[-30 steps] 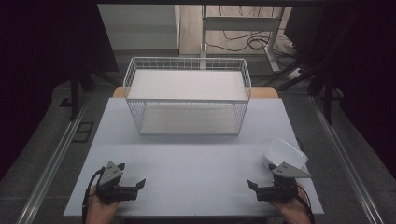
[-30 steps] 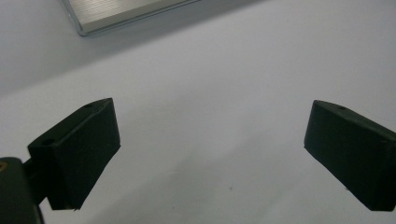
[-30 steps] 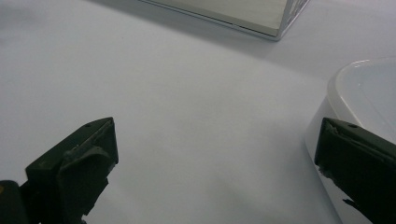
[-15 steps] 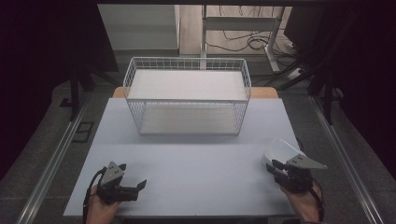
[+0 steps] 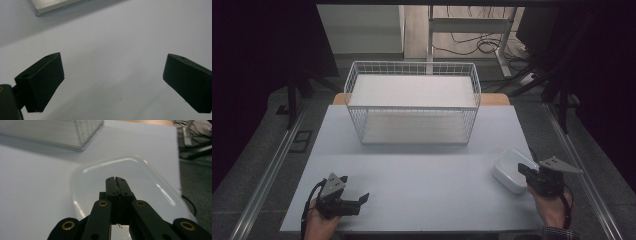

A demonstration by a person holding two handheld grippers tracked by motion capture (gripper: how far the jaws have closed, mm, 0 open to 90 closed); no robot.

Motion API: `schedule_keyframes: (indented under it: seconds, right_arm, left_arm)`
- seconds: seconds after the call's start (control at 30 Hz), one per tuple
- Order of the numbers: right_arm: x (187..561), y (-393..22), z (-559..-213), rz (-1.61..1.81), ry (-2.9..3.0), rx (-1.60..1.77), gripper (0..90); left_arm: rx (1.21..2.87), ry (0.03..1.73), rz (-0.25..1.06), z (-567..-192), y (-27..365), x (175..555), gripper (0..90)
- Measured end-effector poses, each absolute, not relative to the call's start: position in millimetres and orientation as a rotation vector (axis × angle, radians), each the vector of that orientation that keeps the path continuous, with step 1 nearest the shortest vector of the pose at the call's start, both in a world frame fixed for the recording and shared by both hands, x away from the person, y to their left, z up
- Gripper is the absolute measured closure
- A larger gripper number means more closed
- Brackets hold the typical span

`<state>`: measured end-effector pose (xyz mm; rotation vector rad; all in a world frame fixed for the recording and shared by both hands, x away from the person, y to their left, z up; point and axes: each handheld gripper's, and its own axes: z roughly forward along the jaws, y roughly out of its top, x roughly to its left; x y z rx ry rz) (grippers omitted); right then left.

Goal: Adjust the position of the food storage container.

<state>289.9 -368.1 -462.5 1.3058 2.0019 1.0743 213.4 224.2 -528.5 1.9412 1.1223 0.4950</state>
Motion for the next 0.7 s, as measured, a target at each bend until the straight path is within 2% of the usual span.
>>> schedule_keyframes:
  seconds: [0.4, 0.7]
  right_arm:
    - [261, -413, -468, 0.935, 1.852, 1.441, 89.3]
    - [281, -421, -478, 0.987, 1.852, 1.558, 89.1]
  left_arm:
    - [1.944, 1.121, 0.488, -529, 224, 214, 3.1]
    - [1.946, 1.127, 0.484, -530, 224, 215, 3.1]
